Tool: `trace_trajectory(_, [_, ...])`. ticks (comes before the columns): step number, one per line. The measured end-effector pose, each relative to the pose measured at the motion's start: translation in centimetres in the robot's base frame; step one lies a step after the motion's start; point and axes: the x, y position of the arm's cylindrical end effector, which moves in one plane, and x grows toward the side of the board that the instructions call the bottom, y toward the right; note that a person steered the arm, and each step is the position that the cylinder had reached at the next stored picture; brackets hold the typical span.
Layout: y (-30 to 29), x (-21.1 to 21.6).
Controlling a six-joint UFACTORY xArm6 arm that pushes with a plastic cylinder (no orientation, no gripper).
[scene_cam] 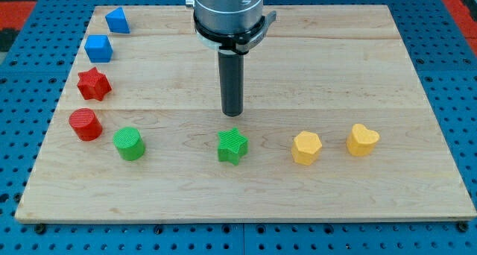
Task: Push the green star vertical to the green circle
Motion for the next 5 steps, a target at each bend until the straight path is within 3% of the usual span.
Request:
trace_trajectory(2, [-0.1,-1.8])
trace_trajectory(4, [-3.5,-11.9])
trace_trajectory(5, [-5.8,-8.7])
